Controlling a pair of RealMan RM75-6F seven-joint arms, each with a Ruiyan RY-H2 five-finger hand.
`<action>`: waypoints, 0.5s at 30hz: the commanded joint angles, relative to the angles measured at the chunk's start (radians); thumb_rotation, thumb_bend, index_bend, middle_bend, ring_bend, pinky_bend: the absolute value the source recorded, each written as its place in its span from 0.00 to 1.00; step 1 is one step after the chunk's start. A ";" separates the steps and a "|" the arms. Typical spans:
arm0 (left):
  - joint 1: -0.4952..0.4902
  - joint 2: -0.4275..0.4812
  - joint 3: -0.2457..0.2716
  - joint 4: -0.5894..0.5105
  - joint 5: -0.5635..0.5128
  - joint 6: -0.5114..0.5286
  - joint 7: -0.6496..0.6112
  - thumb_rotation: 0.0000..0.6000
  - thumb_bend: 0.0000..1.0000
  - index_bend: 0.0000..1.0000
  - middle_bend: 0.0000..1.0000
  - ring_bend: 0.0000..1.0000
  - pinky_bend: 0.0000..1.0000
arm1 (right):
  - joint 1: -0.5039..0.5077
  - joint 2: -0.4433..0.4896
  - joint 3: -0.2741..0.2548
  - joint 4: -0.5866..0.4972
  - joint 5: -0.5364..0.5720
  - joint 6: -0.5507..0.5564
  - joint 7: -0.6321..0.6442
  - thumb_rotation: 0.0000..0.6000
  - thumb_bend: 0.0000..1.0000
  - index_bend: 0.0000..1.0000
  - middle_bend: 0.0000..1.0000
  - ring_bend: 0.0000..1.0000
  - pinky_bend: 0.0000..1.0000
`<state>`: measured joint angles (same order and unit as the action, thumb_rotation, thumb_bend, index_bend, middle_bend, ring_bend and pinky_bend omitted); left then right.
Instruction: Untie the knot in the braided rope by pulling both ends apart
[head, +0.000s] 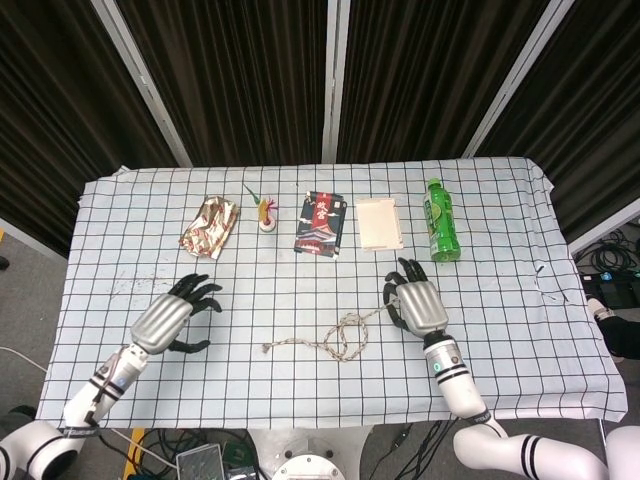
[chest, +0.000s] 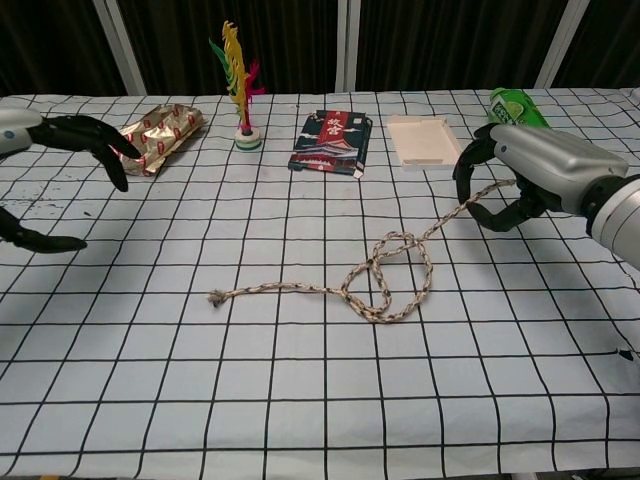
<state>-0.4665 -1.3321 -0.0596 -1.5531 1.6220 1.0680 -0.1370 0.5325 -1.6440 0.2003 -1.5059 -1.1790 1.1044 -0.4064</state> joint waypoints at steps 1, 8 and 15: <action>-0.042 -0.072 -0.011 -0.030 -0.049 -0.056 0.104 1.00 0.16 0.38 0.14 0.00 0.00 | -0.001 0.005 0.000 -0.008 0.006 0.005 -0.007 1.00 0.55 0.68 0.29 0.01 0.02; -0.077 -0.190 -0.036 -0.061 -0.124 -0.080 0.201 1.00 0.16 0.44 0.16 0.00 0.00 | 0.004 0.004 -0.003 -0.011 0.019 0.008 -0.013 1.00 0.55 0.68 0.29 0.01 0.01; -0.128 -0.315 -0.068 0.001 -0.230 -0.121 0.340 1.00 0.18 0.44 0.16 0.00 0.00 | 0.007 0.003 -0.010 -0.011 0.023 0.014 -0.016 1.00 0.57 0.68 0.29 0.01 0.01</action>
<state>-0.5732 -1.6026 -0.1129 -1.5810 1.4366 0.9646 0.1512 0.5394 -1.6407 0.1903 -1.5170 -1.1558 1.1184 -0.4227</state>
